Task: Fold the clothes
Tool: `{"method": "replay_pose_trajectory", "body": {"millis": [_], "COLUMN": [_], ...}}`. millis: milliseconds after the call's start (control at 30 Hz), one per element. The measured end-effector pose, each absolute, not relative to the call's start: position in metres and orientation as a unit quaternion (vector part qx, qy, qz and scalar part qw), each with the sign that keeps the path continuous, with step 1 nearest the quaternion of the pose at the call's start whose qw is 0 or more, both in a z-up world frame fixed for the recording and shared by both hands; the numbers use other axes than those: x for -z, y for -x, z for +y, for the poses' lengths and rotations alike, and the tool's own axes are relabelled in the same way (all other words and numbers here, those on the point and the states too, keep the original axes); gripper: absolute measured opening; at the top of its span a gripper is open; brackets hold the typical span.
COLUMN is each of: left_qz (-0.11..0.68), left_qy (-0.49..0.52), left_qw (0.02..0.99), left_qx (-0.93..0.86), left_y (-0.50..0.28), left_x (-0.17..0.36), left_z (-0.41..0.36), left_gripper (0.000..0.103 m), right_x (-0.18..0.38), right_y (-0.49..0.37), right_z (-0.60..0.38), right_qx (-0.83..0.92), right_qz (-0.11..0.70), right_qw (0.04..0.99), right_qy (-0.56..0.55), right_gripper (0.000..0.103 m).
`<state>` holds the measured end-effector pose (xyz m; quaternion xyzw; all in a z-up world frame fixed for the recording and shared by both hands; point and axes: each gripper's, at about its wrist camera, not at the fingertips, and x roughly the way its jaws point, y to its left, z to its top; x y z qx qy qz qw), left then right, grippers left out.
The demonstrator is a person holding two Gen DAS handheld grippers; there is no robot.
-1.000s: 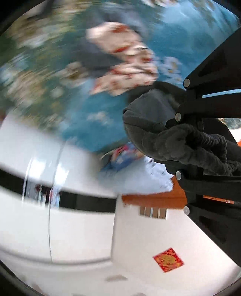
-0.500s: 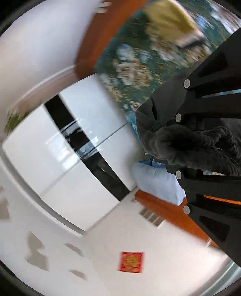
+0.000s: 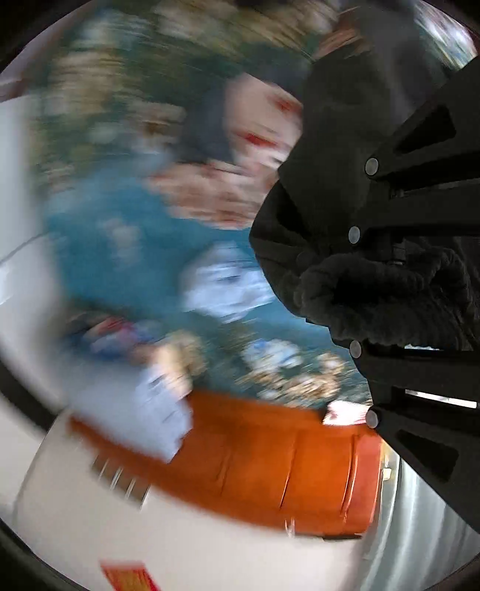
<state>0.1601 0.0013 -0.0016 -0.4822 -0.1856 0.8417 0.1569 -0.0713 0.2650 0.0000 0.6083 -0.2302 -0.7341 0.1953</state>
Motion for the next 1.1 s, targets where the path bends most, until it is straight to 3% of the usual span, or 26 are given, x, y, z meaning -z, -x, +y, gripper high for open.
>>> {"method": "replay_pose_trajectory", "body": {"millis": [100,267,667,833,1033,1100], "left_qz": [-0.22,-0.292,-0.364,-0.37,-0.401,-0.41], "left_qy": [0.539,0.571,0.544,0.569,0.578,0.581], "left_qw": [0.089,0.02,-0.115,-0.112,-0.102,-0.113], "left_qx": [-0.808,-0.767,-0.747,-0.726,-0.703,-0.694], "left_y": [-0.182,-0.214,-0.195,-0.2,-0.205,-0.21], "left_x": [0.081,0.157,0.23,0.257,0.265,0.262], "left_z": [-0.048,-0.138,-0.334,-0.361,-0.373,-0.381], "left_gripper": [0.007,0.007,0.007,0.007,0.013,0.022], "right_x": [0.079,0.2,0.263,0.295,0.292,0.279], "right_y": [0.069,0.064,0.085,0.073,0.073,0.074], "right_z": [0.189,0.065,-0.187,-0.243,-0.236,-0.219], "right_qx": [0.702,0.647,0.637,0.629,0.638,0.641], "right_qz": [-0.205,-0.158,-0.029,0.016,0.012,-0.019], "right_qw": [0.183,0.165,0.226,0.243,0.28,0.289], "right_qy": [-0.657,-0.727,-0.737,-0.739,-0.717,-0.711], "right_gripper": [0.019,0.018,0.018,0.02,0.041,0.049]}}
